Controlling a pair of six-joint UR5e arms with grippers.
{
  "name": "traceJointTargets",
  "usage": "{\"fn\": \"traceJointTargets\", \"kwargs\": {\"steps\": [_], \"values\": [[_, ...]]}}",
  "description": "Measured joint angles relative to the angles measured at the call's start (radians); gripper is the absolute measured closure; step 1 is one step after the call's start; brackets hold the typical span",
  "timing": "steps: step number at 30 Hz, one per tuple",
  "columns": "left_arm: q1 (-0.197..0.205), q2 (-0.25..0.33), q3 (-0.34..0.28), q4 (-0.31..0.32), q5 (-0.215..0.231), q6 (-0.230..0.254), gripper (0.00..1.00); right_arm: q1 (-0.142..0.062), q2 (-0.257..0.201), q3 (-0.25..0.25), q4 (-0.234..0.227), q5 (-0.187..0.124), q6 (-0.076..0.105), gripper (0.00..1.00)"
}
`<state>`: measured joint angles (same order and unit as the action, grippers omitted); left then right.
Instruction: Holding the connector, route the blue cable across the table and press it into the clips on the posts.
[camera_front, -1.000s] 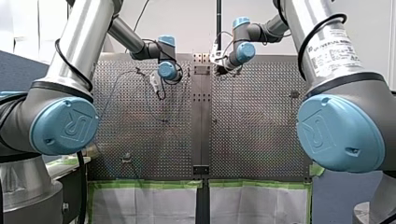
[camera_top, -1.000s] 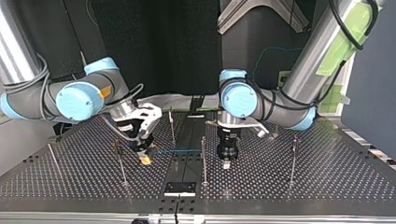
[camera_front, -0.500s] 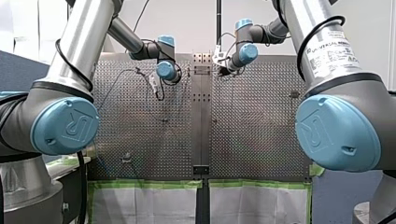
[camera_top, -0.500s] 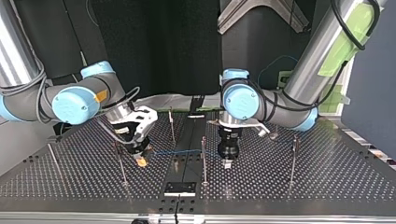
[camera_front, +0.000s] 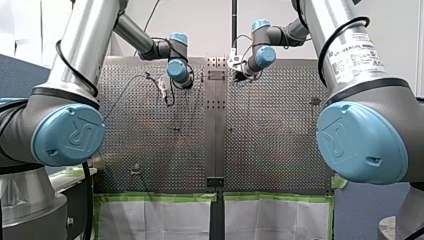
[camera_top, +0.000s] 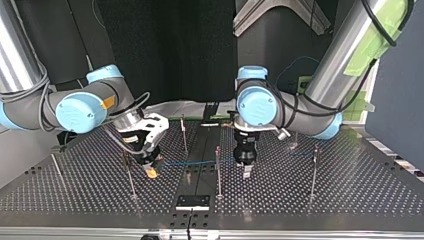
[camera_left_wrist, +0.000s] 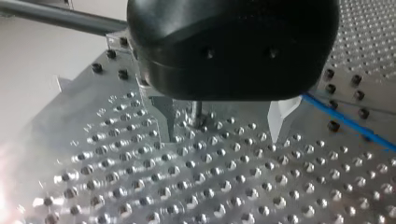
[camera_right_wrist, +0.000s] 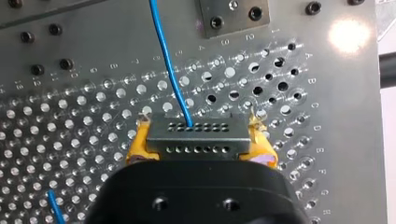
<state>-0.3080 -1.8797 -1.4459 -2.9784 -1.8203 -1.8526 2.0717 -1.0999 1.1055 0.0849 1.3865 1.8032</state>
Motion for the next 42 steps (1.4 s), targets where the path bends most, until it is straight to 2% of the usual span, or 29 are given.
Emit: {"fn": "traceJointTargets", "kwargs": {"steps": [6,11,20,25,30,35,42], "values": [[-0.018,0.052,-0.042,-0.049,0.036,-0.005,0.0,-0.001,-0.003,0.0,0.005,0.013,-0.002,1.0],[-0.034,0.098,-0.087,-0.077,0.049,0.001,0.0,-0.002,-0.009,0.001,0.009,0.015,-0.001,1.0],[-0.05,0.175,-0.164,-0.069,0.052,-0.001,0.0,0.002,-0.021,0.005,0.018,0.017,0.001,1.0],[-0.076,0.211,-0.177,-0.079,0.055,0.009,0.0,0.002,-0.031,0.019,0.021,0.026,-0.001,1.0],[-0.123,0.23,-0.177,-0.058,0.033,0.016,0.0,-0.002,-0.048,0.028,0.023,0.038,-0.002,1.0],[-0.171,0.23,-0.168,-0.018,-0.011,0.014,0.0,-0.003,-0.052,0.033,0.024,0.052,-0.004,1.0],[-0.232,0.225,-0.136,-0.011,-0.044,0.014,0.0,-0.003,-0.053,0.048,0.024,0.057,-0.008,1.0]]}}
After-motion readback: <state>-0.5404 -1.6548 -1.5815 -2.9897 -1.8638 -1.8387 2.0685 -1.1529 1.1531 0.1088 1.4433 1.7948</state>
